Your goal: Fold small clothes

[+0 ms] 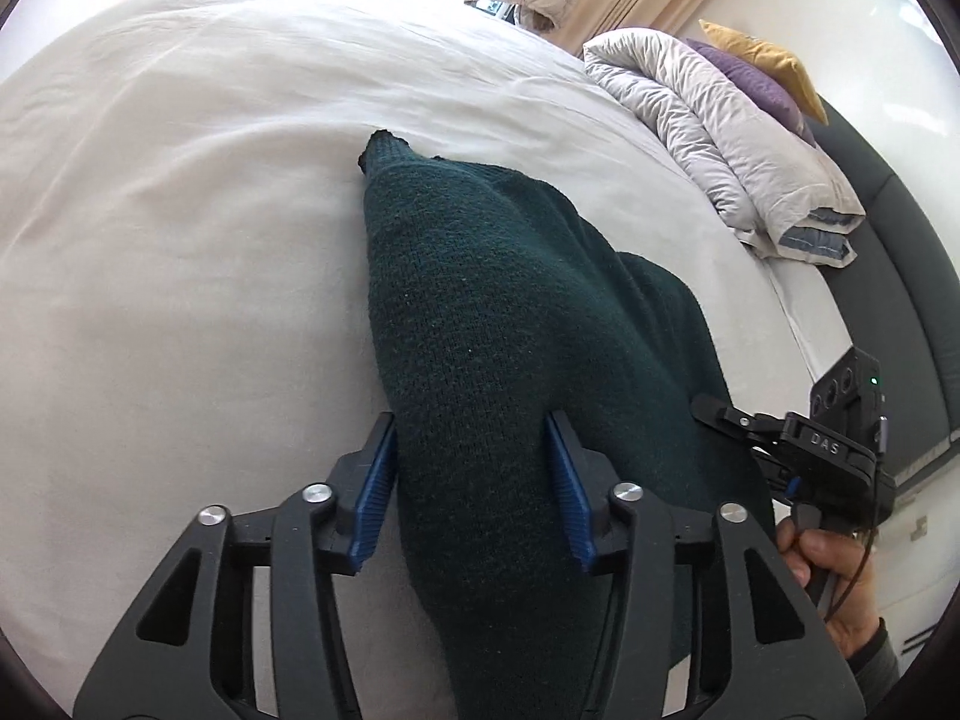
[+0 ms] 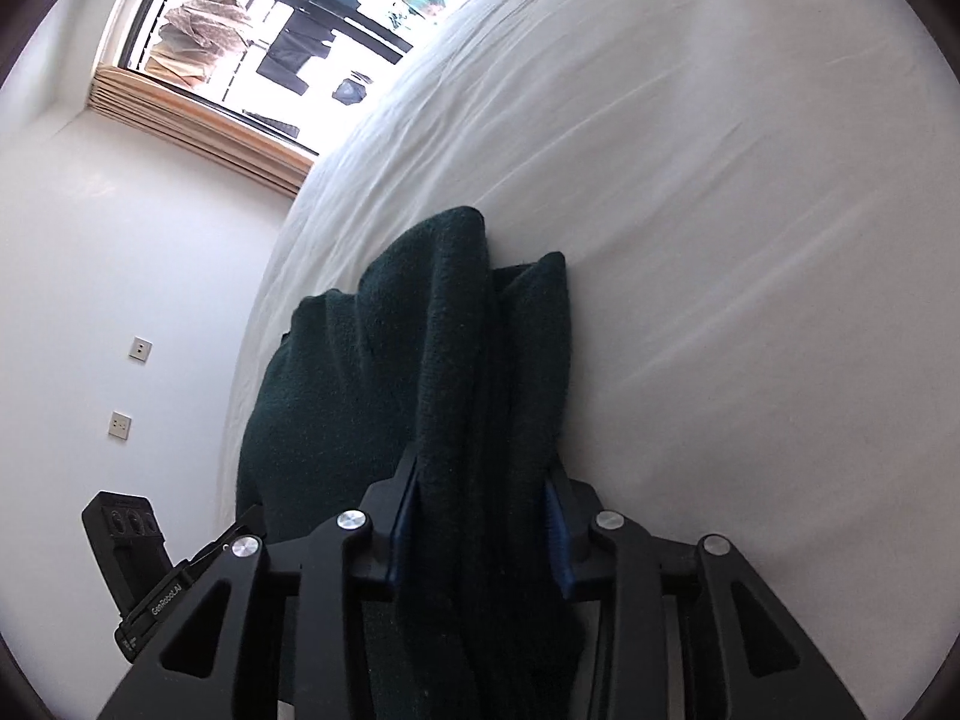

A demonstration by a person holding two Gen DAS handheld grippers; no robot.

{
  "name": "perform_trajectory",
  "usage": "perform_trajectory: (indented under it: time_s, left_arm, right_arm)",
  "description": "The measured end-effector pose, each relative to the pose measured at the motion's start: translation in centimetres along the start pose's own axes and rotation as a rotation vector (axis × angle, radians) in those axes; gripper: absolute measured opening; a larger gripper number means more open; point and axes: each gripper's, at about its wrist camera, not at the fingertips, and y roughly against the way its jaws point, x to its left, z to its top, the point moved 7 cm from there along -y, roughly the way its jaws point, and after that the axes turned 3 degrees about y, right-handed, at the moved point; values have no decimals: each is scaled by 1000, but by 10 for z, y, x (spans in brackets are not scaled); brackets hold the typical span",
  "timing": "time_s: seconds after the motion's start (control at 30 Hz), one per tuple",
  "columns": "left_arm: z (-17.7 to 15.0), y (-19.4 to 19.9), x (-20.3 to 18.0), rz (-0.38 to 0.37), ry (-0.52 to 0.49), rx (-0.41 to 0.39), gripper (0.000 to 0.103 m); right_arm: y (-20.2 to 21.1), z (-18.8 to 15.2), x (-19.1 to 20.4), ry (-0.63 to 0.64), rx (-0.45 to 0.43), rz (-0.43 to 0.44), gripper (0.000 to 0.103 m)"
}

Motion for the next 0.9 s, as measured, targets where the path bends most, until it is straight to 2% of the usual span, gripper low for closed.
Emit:
perform_trajectory:
  time_s: [0.07,0.13,0.3,0.37,0.4,0.43,0.47,0.5,0.57,0.67,0.73,0.9]
  left_arm:
    - [0,6,3,14,-16,-22,57]
    - [-3,16,2,39,-25,-59,57]
    - [-25,82,-22,217,-209,-250,59]
    - [-42,124,-34,263,-271,-358,68]
    - [-51,148,-43,293,-300,-428,83]
    - [-61,173,-50,326,-319,-501,99]
    - [-71,198,-56,353,-332,-572,103]
    - [-82,222,-63,373,-346,-640,103]
    - [-99,263,-71,417,-354,-719,103]
    - [-124,315,-74,425,-304,-755,103]
    - [-141,340,-75,406,-277,-756,103]
    - [-177,383,-78,391,-258,-701,103]
  right_arm:
    - [17,-3,1,19,-27,-46,53]
    - [41,-9,5,65,-82,-110,60]
    - [108,-43,38,223,-200,-221,60]
    - [140,-63,63,317,-276,-252,62]
    - [156,-74,77,360,-318,-266,65]
    - [171,-84,92,402,-362,-277,74]
    - [188,-96,106,447,-406,-287,83]
    - [199,-104,126,487,-448,-293,87]
    - [226,-124,156,550,-535,-292,102]
    - [267,-156,188,606,-628,-275,103]
    - [284,-176,203,631,-633,-271,103]
    - [300,-205,220,650,-615,-336,103]
